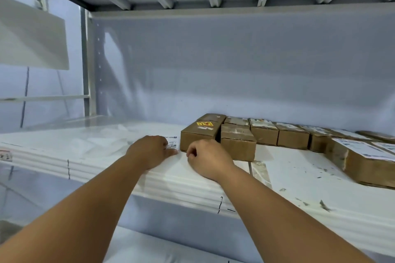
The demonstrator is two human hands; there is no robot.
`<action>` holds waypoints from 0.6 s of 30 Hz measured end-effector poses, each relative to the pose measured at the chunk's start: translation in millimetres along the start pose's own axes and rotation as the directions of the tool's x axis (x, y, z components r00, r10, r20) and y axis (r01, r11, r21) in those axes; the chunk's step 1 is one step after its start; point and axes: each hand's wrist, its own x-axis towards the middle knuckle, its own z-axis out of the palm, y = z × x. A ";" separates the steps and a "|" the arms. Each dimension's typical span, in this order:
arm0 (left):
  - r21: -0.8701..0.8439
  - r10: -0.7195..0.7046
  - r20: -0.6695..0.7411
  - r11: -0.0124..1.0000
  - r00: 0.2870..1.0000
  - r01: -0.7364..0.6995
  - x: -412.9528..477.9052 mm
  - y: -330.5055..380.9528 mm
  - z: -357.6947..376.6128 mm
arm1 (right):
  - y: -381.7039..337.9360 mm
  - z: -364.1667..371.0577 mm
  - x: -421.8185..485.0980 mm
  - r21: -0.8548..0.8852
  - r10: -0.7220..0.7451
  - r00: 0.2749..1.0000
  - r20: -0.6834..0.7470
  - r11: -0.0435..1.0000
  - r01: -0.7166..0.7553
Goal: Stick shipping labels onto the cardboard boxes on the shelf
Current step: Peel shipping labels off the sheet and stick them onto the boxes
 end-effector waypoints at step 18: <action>0.130 0.040 -0.317 0.992 0.948 0.002 -14.0 15.3 -7.6 | 1.5 -2.4 -4.1 0.217 0.097 0.994 -0.040 0.972 -0.086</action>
